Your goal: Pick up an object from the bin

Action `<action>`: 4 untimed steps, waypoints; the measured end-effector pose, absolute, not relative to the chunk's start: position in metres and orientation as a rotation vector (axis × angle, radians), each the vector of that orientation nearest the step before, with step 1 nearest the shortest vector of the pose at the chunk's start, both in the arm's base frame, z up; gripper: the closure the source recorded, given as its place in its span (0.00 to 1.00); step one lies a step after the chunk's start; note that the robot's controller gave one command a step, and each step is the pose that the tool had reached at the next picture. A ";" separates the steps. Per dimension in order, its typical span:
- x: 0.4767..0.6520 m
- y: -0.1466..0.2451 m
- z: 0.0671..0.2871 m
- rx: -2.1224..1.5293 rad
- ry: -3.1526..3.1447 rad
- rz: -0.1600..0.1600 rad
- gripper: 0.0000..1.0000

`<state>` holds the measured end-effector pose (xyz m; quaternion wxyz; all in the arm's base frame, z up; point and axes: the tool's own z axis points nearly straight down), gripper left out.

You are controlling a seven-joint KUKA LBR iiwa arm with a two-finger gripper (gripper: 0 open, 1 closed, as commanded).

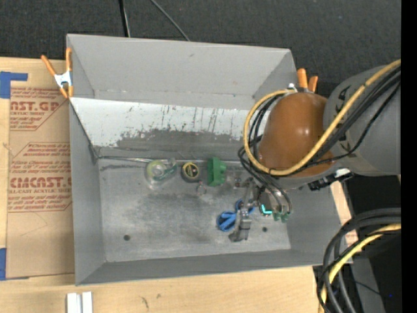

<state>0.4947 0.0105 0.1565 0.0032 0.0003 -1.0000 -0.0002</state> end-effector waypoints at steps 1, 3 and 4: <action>0.526 -0.044 0.066 0.189 -3.132 0.001 0.00; 0.529 -0.039 0.197 0.425 -3.122 0.002 1.00; 0.563 -0.005 0.245 1.118 -2.943 0.001 1.00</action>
Offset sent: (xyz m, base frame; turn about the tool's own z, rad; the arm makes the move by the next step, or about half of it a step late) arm 0.0329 -0.0529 -0.0865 -0.1216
